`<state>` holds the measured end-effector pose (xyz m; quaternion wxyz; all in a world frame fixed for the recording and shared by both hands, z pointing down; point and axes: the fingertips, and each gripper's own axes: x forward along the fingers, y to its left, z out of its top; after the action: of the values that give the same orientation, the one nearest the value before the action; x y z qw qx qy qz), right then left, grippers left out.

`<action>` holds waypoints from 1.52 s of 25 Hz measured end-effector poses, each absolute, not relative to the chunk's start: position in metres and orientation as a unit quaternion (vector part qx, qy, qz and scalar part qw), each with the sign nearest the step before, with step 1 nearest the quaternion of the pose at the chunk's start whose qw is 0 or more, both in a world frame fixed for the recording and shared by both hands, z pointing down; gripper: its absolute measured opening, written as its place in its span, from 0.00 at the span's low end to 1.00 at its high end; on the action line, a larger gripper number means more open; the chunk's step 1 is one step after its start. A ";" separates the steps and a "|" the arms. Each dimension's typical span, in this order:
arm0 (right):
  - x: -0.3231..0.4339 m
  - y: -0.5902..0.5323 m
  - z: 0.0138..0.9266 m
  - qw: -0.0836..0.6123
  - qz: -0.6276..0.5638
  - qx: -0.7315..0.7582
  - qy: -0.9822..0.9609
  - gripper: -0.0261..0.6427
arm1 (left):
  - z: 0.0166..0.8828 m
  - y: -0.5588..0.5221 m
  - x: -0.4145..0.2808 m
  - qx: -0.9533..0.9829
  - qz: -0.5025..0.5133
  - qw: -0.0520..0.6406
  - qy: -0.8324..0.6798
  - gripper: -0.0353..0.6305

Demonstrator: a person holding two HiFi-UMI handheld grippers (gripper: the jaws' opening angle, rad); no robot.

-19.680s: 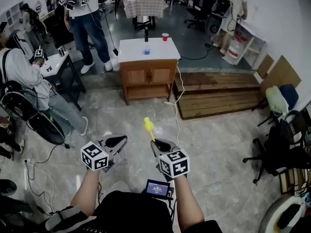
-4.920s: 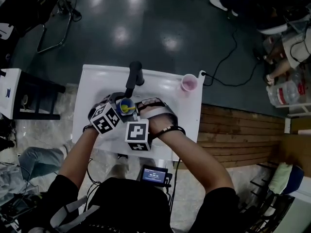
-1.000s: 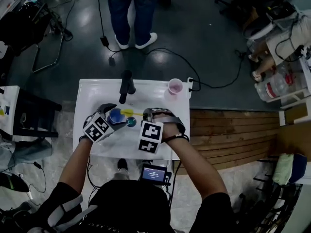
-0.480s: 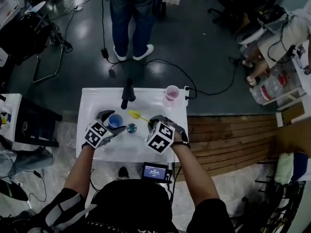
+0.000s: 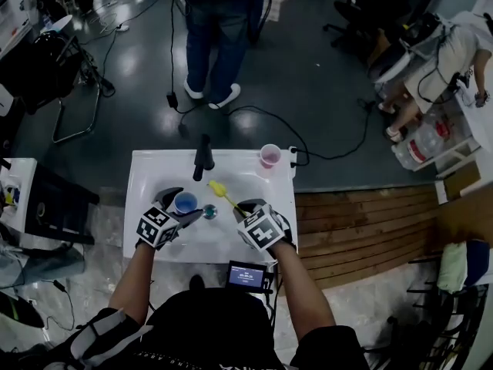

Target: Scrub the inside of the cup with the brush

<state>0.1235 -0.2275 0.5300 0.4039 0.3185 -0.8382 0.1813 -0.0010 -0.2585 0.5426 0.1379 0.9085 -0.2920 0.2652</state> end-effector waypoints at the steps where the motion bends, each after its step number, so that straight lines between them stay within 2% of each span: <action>1: 0.124 -0.227 0.529 0.402 0.182 0.318 -0.839 0.10 | 0.542 -0.258 -0.001 0.909 0.265 0.138 -0.292 0.62; 9: 0.117 -0.229 0.530 0.374 0.188 0.308 -0.855 0.10 | 0.526 -0.255 -0.013 0.906 0.235 0.152 -0.318 0.62; 17: 0.096 -0.212 0.531 0.346 0.174 0.237 -0.891 0.10 | 0.501 -0.233 -0.049 0.880 0.197 0.160 -0.401 0.62; 30: -0.015 -0.166 0.528 0.274 0.204 0.175 -0.923 0.10 | 0.511 -0.167 -0.142 0.855 0.146 0.166 -0.470 0.62; 38: -0.074 -0.135 0.533 0.251 0.223 0.187 -0.923 0.10 | 0.534 -0.144 -0.181 0.867 0.139 0.139 -0.457 0.62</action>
<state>-0.0739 -0.1354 0.5332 0.2515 0.1871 -0.9231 0.2226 -0.1811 -0.1442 0.5342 0.1390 0.8674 -0.4572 0.1386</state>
